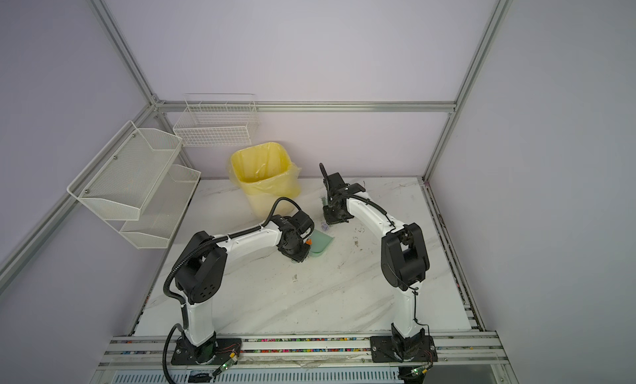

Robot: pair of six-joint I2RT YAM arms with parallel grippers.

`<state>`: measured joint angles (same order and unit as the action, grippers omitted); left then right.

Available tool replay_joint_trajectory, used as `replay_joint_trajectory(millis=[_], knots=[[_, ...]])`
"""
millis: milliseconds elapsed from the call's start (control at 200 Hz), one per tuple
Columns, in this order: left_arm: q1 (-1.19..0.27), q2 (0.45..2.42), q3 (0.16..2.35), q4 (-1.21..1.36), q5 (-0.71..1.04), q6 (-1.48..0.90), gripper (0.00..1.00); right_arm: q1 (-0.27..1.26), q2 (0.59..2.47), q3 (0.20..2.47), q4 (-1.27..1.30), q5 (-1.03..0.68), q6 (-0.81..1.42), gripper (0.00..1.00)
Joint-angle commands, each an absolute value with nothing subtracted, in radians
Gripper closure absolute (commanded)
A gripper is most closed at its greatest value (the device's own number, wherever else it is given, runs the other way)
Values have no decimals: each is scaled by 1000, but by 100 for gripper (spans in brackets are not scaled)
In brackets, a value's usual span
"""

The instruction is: Sweep away the paper scraps from the table

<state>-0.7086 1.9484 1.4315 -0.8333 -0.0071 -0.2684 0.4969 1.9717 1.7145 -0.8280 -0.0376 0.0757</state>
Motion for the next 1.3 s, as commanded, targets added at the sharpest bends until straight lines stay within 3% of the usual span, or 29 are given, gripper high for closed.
replay_joint_trajectory(millis=[0, 200, 785, 1290], knots=[[-695, 1960, 1493, -864, -3, -248, 84, 521, 1984, 1688, -920, -58, 48, 100], [-690, 1989, 1527, -885, -7, -235, 84, 589, 1967, 1675, -960, -42, 43, 100], [-684, 2004, 1549, -889, -18, -236, 84, 655, 1724, 1429, -885, -265, 98, 100], [-686, 1974, 1523, -889, -25, -241, 84, 608, 1619, 1437, -923, -97, 241, 100]])
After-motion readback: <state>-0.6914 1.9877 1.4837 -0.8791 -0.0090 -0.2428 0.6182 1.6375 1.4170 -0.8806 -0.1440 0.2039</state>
